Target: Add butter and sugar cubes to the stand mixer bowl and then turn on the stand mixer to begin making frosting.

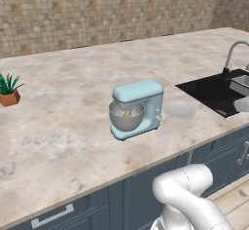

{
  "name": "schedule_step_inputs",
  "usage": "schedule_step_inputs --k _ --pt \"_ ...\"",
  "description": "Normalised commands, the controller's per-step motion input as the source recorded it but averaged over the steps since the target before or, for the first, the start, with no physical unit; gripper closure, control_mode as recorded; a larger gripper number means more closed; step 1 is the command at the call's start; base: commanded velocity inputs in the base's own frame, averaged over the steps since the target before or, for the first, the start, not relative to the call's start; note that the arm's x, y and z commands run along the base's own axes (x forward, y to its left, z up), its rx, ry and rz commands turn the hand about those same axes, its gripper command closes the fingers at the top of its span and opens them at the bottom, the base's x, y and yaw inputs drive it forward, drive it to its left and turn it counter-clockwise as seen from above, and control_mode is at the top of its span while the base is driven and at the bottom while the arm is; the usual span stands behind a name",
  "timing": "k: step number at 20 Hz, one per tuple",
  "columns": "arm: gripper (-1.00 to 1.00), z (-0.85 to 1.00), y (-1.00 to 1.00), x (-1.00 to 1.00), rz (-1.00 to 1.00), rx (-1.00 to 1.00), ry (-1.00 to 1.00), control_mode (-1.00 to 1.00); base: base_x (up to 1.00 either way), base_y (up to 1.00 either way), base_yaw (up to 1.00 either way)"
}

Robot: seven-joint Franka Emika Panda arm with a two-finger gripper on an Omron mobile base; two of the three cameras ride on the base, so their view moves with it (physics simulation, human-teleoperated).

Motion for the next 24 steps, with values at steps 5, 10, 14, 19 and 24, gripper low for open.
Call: schedule_step_inputs --k 5,10,14,19,24 --pt "-1.0 0.0 0.0 -0.01 -0.16 0.31 0.17 -1.0 0.0 0.0 0.0" --pt "-1.0 -0.06 0.0 -0.3 -0.29 0.32 -0.03 -1.0 0.0 0.0 0.0" --pt "-1.0 -0.23 0.07 -0.34 -0.38 0.24 -0.07 -1.0 0.0 0.0 0.0" --pt "-1.0 -0.08 0.01 -0.21 -0.32 0.27 0.0 -1.0 0.0 0.0 0.0" --pt "-1.0 -0.09 0.01 0.04 -0.22 0.34 0.01 -1.0 0.0 0.0 0.0"
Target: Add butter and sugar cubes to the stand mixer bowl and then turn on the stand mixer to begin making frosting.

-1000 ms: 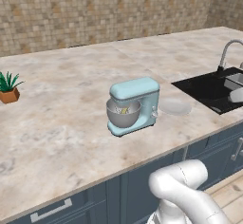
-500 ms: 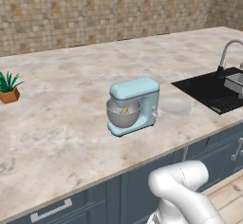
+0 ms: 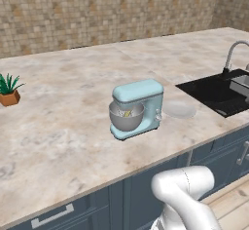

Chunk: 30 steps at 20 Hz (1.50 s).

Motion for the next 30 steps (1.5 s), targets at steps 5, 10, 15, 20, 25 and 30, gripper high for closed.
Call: schedule_step_inputs --k 5,10,15,20,25,30 --pt "-1.0 0.0 0.0 0.28 -0.05 0.42 0.11 -1.0 0.0 0.0 0.0" --pt "-1.0 -0.14 0.01 0.32 -0.01 0.32 0.13 -1.0 0.0 0.0 0.0" --pt "-1.0 -0.35 0.13 0.17 -0.03 0.22 0.07 -1.0 0.0 0.0 0.0" --pt "-1.0 -0.25 0.21 0.23 -0.02 0.12 0.03 -1.0 0.0 0.0 0.0" --pt "-1.0 -0.02 0.33 0.28 0.03 -0.12 0.0 -1.0 0.0 0.0 0.0" --pt "-1.0 0.0 0.03 0.22 0.15 -0.18 0.04 -1.0 0.0 0.0 0.0"
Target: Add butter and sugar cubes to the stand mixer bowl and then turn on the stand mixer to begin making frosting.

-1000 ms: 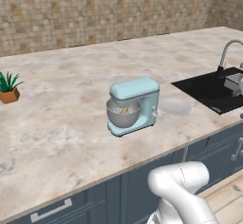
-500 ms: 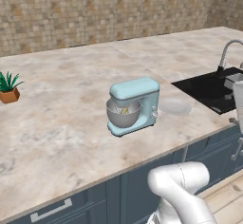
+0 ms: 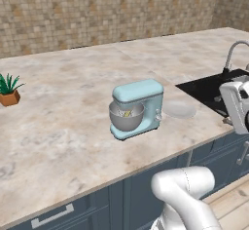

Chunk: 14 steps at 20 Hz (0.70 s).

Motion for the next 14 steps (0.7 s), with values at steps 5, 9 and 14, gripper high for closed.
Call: schedule_step_inputs --k 5,9,14 --pt "-1.0 -0.02 -0.01 0.14 0.21 -0.1 0.06 -1.0 0.0 0.0 0.0" --pt "-1.0 -0.18 0.0 0.14 0.23 -0.1 0.03 -1.0 0.0 0.0 0.0" --pt "-1.0 -0.22 0.0 0.05 0.21 -0.09 0.0 -1.0 0.0 0.0 0.0"
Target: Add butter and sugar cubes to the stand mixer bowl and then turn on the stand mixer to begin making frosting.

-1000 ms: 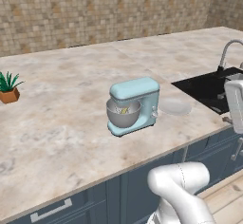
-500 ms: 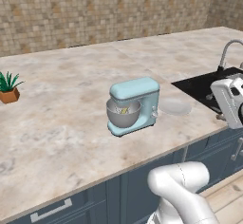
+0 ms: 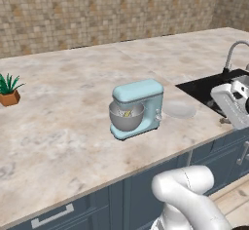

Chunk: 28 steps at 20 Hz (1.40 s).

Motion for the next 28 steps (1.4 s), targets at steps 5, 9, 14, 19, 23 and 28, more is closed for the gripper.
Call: schedule_step_inputs --k 5,9,14,19,23,28 --pt "-1.0 -0.24 0.0 0.06 0.25 -0.14 0.0 -1.0 0.0 0.0 0.0" --pt "-1.0 -0.28 0.0 0.07 0.2 -0.15 -0.06 -1.0 0.0 0.0 0.0" --pt "-1.0 -0.17 0.01 0.11 0.14 -0.09 -0.09 -1.0 0.0 0.0 0.0" --pt "-1.0 -0.11 0.06 0.18 0.08 -0.06 -0.1 -1.0 0.0 0.0 0.0" --pt "-1.0 -0.07 0.19 0.17 0.05 -0.07 -0.07 -1.0 0.0 0.0 0.0" --pt "-1.0 -0.11 0.18 0.15 0.12 -0.16 -0.02 -1.0 0.0 0.0 0.0"
